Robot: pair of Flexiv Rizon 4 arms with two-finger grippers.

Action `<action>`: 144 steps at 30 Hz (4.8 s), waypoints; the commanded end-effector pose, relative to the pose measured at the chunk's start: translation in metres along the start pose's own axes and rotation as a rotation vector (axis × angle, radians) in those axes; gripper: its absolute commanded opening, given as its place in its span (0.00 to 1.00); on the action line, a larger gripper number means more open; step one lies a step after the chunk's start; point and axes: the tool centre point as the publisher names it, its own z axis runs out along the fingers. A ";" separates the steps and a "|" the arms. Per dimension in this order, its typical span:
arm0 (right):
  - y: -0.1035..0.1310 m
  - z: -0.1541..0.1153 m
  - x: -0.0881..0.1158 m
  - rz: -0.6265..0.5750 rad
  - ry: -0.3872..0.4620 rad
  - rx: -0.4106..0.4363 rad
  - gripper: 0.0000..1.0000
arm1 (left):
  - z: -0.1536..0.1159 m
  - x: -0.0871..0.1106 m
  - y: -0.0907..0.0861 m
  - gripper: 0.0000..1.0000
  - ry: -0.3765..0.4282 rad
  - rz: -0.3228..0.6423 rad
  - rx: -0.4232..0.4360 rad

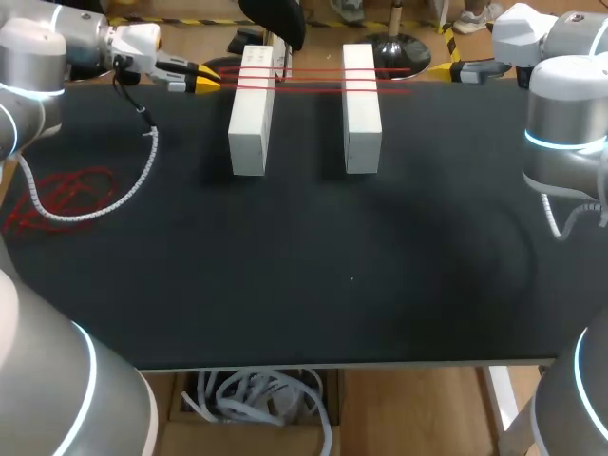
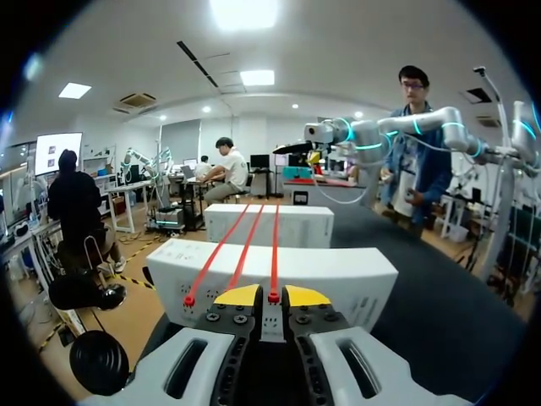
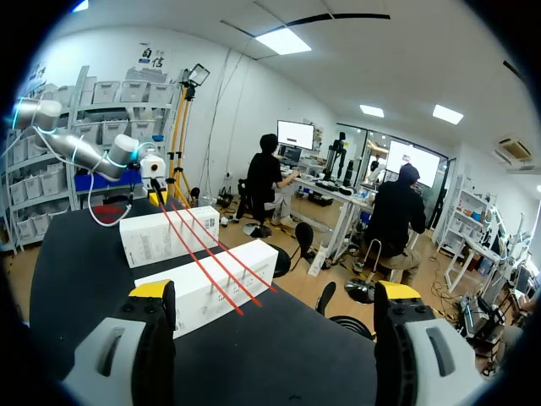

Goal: Grab the tape and strap the tape.

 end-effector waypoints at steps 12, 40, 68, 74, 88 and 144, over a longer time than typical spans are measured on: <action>0.000 0.000 0.000 0.000 0.000 -0.001 1.00 | -0.001 -0.006 0.008 0.13 0.054 -0.010 0.014; 0.000 0.000 0.000 0.000 0.000 -0.001 1.00 | 0.008 0.021 -0.017 0.00 0.047 -0.059 0.166; 0.000 0.000 0.000 0.000 0.000 -0.001 1.00 | -0.039 0.064 -0.104 0.00 -0.145 -0.074 0.339; 0.000 0.000 0.000 0.000 0.000 -0.001 1.00 | -0.039 0.064 -0.104 0.00 -0.145 -0.074 0.339; 0.000 0.000 0.000 0.000 0.000 -0.001 1.00 | -0.039 0.064 -0.104 0.00 -0.145 -0.074 0.339; 0.000 0.000 0.000 0.000 0.000 -0.001 1.00 | -0.017 0.211 -0.159 0.00 -0.115 0.047 0.538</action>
